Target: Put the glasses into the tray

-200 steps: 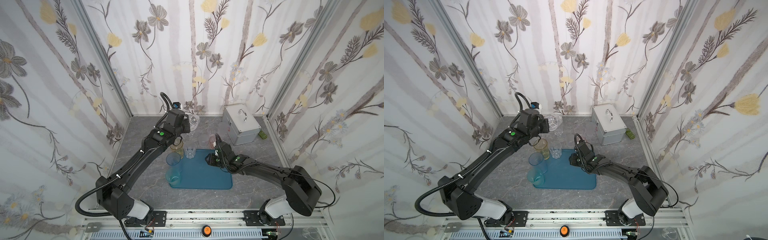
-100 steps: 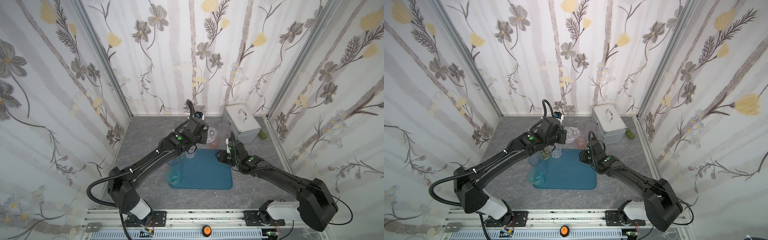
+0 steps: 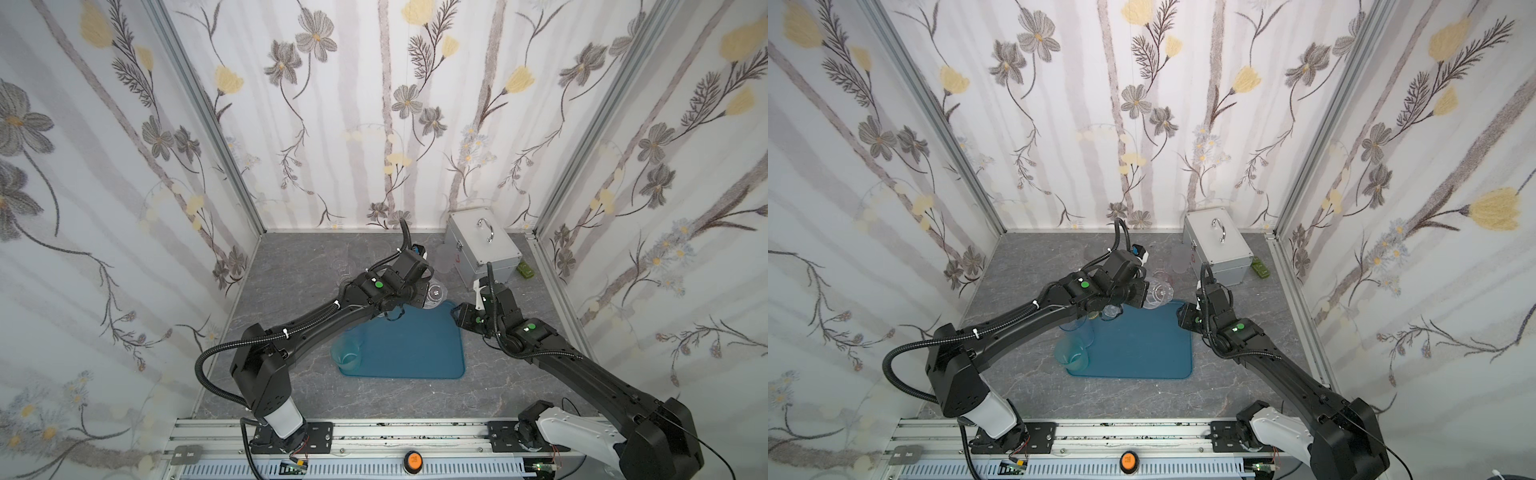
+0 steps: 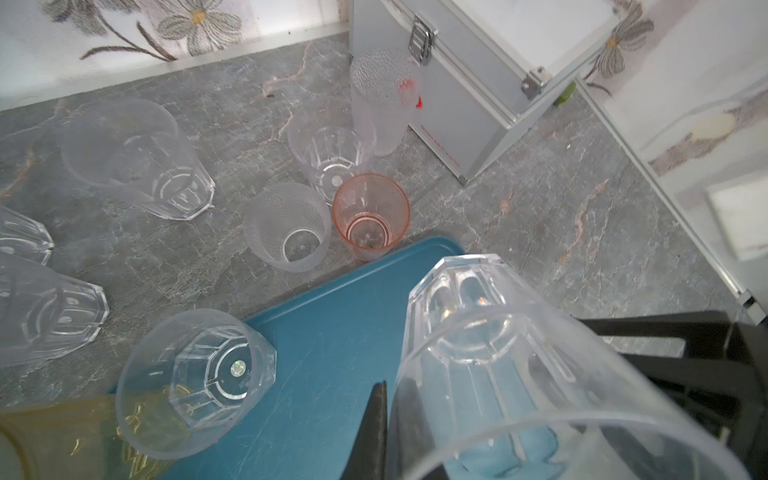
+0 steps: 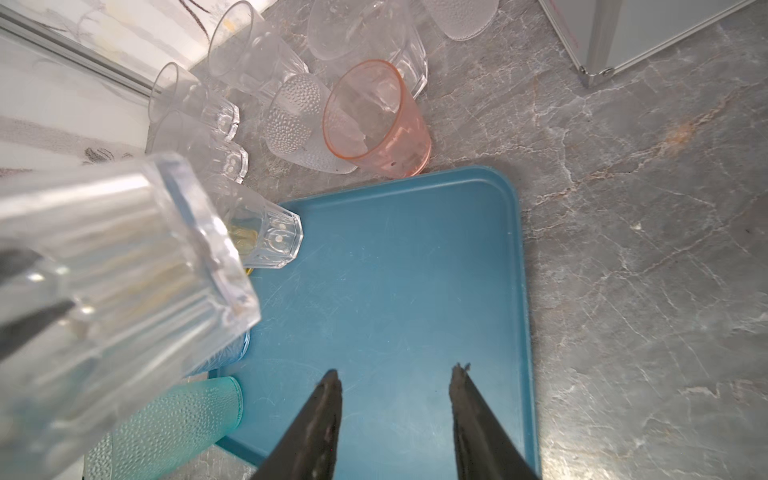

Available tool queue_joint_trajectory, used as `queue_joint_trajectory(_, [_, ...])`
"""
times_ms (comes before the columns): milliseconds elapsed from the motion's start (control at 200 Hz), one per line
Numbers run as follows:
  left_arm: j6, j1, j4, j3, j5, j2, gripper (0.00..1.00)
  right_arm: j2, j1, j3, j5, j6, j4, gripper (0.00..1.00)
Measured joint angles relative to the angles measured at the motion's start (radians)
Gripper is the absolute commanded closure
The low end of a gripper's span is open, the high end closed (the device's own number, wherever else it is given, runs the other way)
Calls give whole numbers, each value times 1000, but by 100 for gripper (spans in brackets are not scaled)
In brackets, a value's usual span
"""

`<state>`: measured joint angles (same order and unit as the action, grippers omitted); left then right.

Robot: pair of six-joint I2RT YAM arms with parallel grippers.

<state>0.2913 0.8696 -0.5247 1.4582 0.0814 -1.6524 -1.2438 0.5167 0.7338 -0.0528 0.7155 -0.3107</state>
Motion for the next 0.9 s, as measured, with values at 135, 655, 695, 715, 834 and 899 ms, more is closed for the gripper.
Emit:
queue_joint_trajectory(135, [-4, 0, -10, -16, -10, -9, 100, 8, -2, 1, 0, -11, -21, 56])
queue_joint_trajectory(655, [-4, 23, -32, -115, -70, -64, 100, -19, 41, -48, -27, -11, -28, 56])
queue_joint_trajectory(695, [-4, 24, -33, -119, -77, -67, 100, -27, 53, -49, -27, -9, -29, 56])
queue_joint_trajectory(715, [-4, 24, -33, -121, -80, -69, 100, -31, 58, -50, -27, -9, -28, 56])
queue_joint_trajectory(834, [-4, 25, -35, -133, -82, -88, 100, -62, 96, -51, -28, -2, -11, 56])
queue_joint_trajectory(899, [-4, 25, -45, -134, -81, -100, 100, -86, 120, -51, -28, 5, 5, 56])
